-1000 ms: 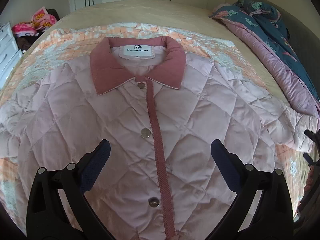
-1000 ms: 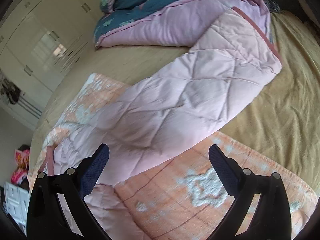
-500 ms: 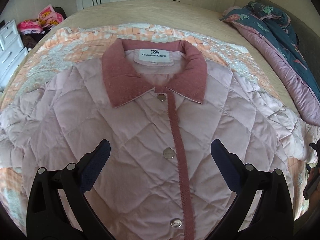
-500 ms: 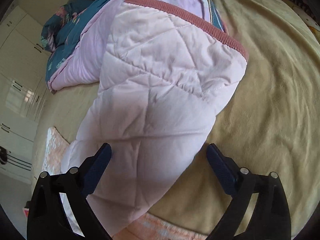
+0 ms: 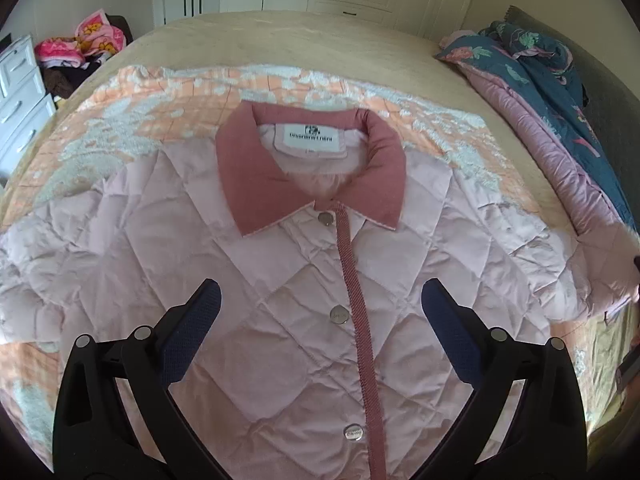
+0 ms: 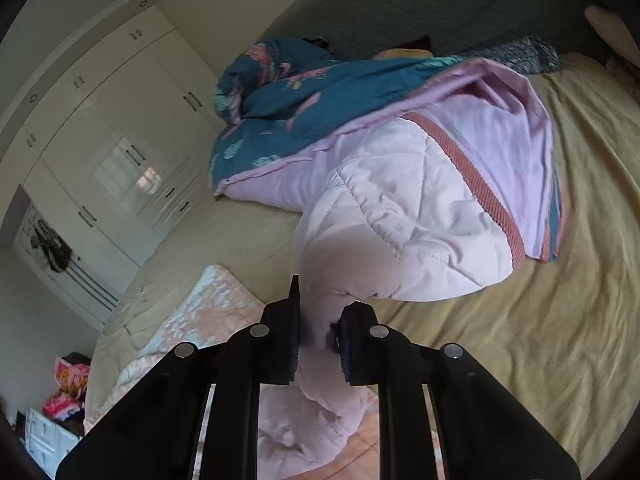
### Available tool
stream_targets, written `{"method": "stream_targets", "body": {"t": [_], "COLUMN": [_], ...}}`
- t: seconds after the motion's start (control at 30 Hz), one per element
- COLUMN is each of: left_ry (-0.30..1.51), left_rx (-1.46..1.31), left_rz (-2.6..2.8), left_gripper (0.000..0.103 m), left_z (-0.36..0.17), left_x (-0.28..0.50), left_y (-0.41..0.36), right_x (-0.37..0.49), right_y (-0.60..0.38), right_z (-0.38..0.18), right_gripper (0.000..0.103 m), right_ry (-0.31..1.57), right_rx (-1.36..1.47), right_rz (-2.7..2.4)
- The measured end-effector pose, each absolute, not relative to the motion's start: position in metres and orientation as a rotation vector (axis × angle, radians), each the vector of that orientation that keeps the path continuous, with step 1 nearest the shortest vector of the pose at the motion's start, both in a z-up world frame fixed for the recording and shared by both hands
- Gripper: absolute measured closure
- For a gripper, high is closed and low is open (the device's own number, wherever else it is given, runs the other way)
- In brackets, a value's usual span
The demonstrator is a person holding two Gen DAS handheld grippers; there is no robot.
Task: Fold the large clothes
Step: 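Close the right gripper on the sleeve near its cuff, then lift the sleeve with the right gripper, lay it across the jacket front, release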
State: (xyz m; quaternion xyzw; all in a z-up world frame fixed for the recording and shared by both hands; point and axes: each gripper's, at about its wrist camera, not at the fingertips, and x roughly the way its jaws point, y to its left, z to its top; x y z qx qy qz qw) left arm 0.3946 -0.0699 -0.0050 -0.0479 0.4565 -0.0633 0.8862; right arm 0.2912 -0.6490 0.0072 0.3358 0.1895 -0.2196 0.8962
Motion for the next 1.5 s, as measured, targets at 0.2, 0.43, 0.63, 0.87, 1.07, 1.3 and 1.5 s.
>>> {"method": "stream_targets", "body": {"t": [0.2,0.43,0.63,0.87,1.07,1.3,1.5], "left_ry": [0.924,0.889,0.894,0.876,0.866,0.859,0.872], "left_rx": [-0.107,-0.124,-0.164,-0.199,-0.244,-0.303,-0.436], "left_rz": [-0.150,-0.161,-0.138,-0.119,-0.120,-0.132,-0.147], "left_gripper": [0.009,0.009,0.009,0.009,0.009,0.009,0.009], "left_z": [0.023,0.046,0.050,0.052,0.049,0.037,0.011], "left_x": [0.388,0.383,0.377,0.361,0.350,0.336,0.329], "left_y": [-0.060,-0.039,-0.010,0.021,0.043,0.064,0.084], "right_x": [0.306,0.321,0.327,0.337,0.347,0.357,0.374], "right_y": [-0.601,-0.538,-0.468,-0.401,-0.349,-0.299,-0.246], "right_z": [0.068,0.116,0.140,0.157,0.161,0.141,0.106], "right_gripper": [0.088,0.088,0.088,0.088,0.088,0.088,0.088], "right_ry": [0.366,0.346,0.334,0.342,0.364,0.401,0.458], "right_rx": [0.580,0.470,0.374,0.343,0.301,0.295,0.254], "right_rz": [-0.337,-0.225,-0.144,-0.033,0.034,0.098,0.166]}}
